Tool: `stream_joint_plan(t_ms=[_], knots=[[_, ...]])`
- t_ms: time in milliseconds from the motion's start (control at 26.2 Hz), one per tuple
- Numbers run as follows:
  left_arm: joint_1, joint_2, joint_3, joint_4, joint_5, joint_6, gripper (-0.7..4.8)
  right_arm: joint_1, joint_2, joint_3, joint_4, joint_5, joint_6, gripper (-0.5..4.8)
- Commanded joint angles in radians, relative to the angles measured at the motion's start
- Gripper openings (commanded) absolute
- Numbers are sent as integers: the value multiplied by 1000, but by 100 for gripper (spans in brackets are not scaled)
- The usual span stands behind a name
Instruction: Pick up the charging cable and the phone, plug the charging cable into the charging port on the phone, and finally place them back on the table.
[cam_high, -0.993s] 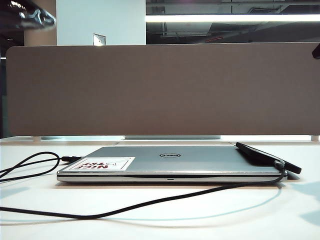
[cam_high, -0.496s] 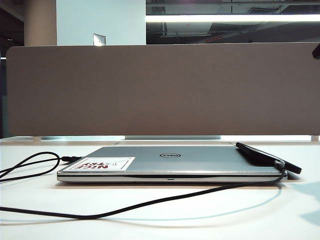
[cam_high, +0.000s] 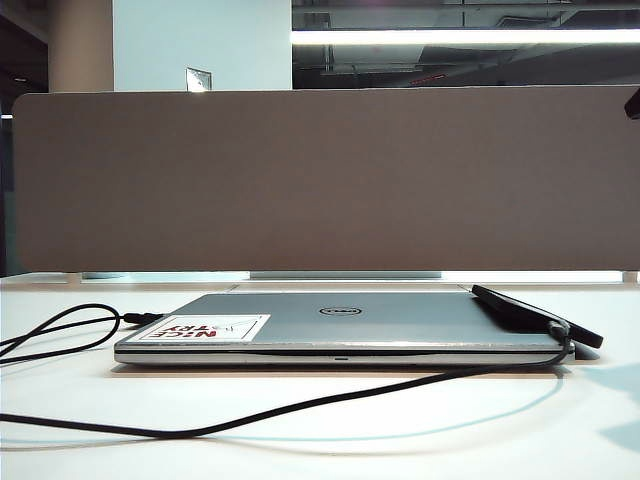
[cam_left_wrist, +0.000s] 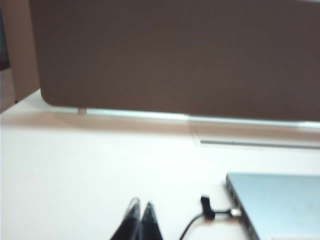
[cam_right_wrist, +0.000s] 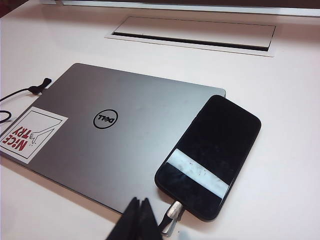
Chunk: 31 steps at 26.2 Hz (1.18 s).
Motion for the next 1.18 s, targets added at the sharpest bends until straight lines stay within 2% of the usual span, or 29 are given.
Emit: stream_joint_plan(t_ms=[38, 153, 267, 1183], knots=[[1, 0, -27, -7, 0, 24, -6, 0, -3, 5, 18, 0, 0, -1], [-29, 0, -27, -6, 0, 53, -6, -1, -3, 5, 18, 0, 0, -1], [-82, 0, -27, -7, 0, 129, -6, -1, -3, 5, 18, 0, 0, -1], [-79, 0, -27, -4, -2, 127, -5, -1, -3, 5, 19, 1, 0, -1]])
